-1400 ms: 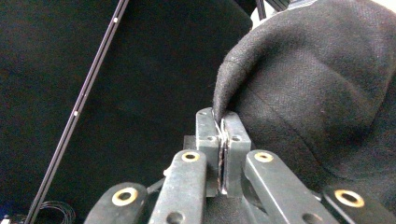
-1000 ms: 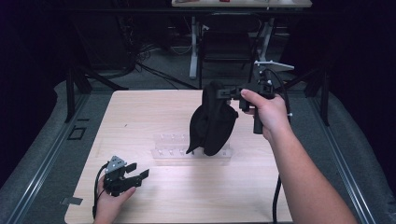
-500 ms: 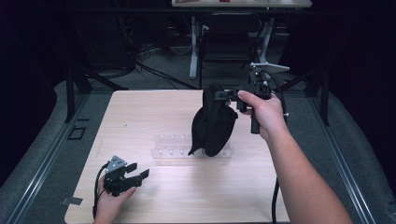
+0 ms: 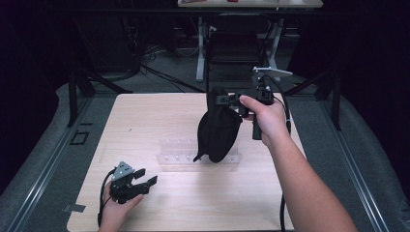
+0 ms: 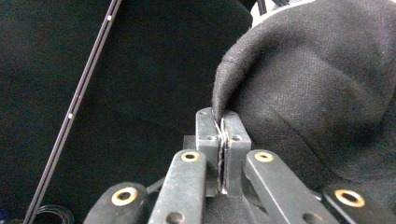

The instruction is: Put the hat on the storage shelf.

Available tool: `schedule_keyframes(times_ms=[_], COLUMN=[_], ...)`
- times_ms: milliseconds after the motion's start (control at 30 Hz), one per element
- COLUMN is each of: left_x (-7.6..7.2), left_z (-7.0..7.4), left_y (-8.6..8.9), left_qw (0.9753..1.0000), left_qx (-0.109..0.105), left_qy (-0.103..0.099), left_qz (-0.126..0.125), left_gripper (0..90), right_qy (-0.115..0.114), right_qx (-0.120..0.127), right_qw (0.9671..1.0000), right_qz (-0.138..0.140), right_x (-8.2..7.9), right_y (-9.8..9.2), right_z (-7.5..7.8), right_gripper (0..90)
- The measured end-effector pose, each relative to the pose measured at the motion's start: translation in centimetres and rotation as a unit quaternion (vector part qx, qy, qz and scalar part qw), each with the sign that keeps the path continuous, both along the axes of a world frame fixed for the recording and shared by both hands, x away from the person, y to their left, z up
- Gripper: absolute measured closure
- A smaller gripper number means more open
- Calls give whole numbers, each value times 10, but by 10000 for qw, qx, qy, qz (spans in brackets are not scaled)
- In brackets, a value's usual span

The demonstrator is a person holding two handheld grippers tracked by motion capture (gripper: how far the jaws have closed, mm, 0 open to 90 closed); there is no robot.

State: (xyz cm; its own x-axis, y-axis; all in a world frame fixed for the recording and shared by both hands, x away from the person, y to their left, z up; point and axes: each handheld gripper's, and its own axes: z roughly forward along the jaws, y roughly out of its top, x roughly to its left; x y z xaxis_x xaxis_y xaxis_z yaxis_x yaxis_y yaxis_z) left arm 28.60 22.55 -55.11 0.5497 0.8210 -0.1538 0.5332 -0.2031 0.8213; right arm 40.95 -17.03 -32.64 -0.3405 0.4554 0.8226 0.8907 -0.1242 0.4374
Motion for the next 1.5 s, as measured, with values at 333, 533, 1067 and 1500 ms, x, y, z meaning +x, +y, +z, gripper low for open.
schedule_keyframes(times_ms=[333, 533, 1067, 1500], left_x=[-2, 6, 16, 21], left_z=[30, 47, 65, 69], left_y=[-30, -49, -94, -109], left_qw=[9982, 9969, 9933, 9931], left_qx=[-24, 114, 91, 171], left_qy=[-342, -506, -601, -555], left_qz=[-486, -596, -984, -1018], left_gripper=[454, 517, 597, 697], right_qy=[18, -6, -35, -50], right_qx=[182, 203, 265, 289], right_qw=[9998, 9998, 9996, 9996], right_qz=[34, 36, 84, 16], right_x=[0, 1, 0, -1], right_y=[10, 14, 17, 19], right_z=[-5, -6, -10, -10], right_gripper=[881, 881, 881, 879])
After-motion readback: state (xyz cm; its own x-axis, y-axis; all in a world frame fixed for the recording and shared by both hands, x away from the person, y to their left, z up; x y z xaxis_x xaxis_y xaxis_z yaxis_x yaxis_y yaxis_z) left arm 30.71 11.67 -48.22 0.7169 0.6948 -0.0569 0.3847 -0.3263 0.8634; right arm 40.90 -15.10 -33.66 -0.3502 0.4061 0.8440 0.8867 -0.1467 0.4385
